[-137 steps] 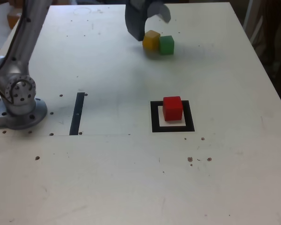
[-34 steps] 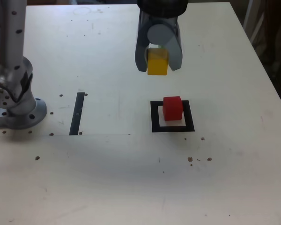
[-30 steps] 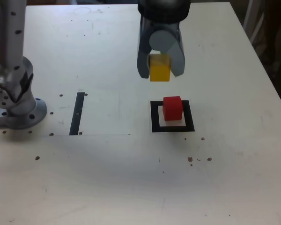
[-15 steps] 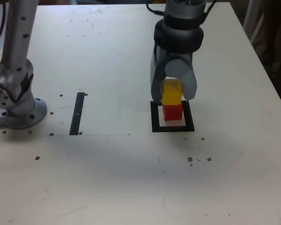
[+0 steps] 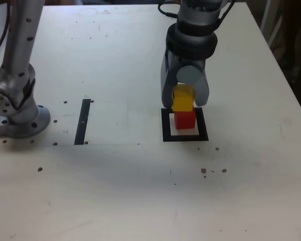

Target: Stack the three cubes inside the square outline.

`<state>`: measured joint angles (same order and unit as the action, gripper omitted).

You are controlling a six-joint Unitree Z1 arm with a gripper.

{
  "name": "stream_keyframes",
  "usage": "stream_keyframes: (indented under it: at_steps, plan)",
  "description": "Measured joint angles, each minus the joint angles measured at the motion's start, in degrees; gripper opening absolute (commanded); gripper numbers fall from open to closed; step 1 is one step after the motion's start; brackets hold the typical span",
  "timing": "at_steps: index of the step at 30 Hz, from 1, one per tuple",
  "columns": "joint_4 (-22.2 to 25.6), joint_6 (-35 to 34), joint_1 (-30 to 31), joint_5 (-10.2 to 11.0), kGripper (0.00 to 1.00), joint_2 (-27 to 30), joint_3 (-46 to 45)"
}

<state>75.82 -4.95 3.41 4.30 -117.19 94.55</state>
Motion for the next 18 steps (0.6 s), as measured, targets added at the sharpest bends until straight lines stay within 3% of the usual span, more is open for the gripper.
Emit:
stream_keyframes:
  at_steps: [18]
  plan:
    - [-2.86, 1.14, -1.1, -0.89, 0.33, -1.35, -1.45]
